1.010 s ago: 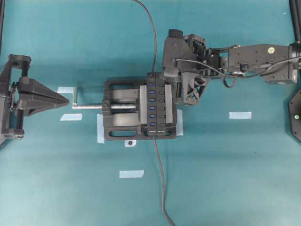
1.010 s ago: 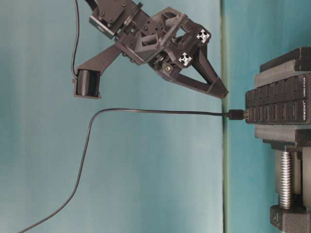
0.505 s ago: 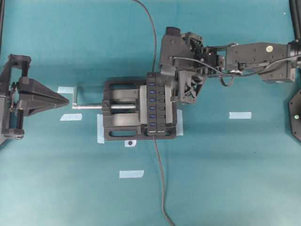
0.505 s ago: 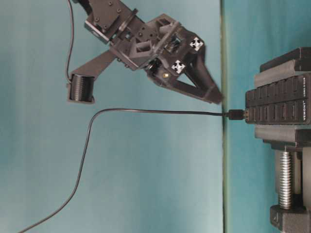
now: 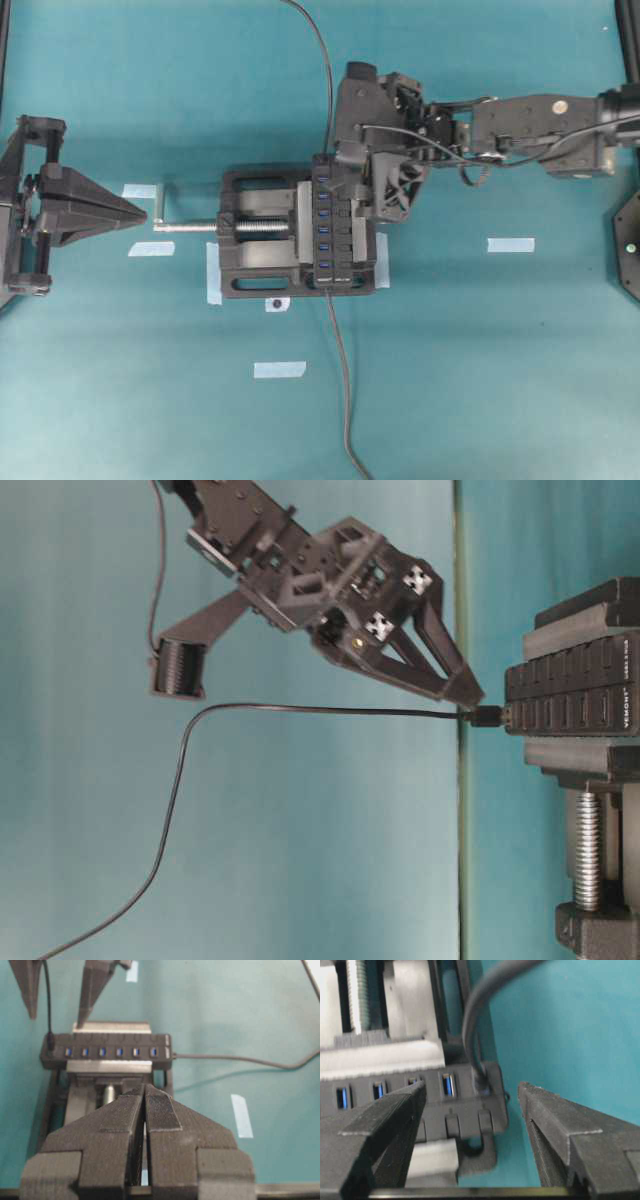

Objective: Insert the USB into the center port of the fixed hub
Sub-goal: 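Close the right gripper on the black USB plug at the hub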

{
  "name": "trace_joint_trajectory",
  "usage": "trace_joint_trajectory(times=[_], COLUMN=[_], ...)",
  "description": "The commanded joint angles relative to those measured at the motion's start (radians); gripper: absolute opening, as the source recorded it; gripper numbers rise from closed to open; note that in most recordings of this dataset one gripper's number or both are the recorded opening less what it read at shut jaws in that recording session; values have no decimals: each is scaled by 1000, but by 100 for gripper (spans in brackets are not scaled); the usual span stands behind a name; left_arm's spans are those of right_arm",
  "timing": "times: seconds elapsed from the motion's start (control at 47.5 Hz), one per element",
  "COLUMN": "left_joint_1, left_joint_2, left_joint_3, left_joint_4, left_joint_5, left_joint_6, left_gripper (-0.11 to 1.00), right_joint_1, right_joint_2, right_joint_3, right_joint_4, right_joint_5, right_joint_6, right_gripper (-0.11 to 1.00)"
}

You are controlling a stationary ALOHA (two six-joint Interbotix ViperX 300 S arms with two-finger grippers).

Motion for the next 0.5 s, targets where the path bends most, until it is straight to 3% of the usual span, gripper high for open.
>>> trace_joint_trajectory(times=[0.0, 0.294, 0.484], left_joint_1=[-2, -3, -3], left_joint_2=[3, 2, 2], left_joint_3=[-25, -23, -25], left_joint_4=[2, 0, 2], left_joint_5=[-5, -5, -5], left_joint_6=[-2, -2, -2], left_gripper=[0, 0, 0], right_joint_1=[-2, -5, -5], right_joint_2=[2, 28, 25], right_joint_3=[-31, -52, -51], right_joint_4=[0, 0, 0], right_joint_5=[-15, -12, -11], right_joint_6=[5, 5, 5], right_gripper=[76, 75, 68])
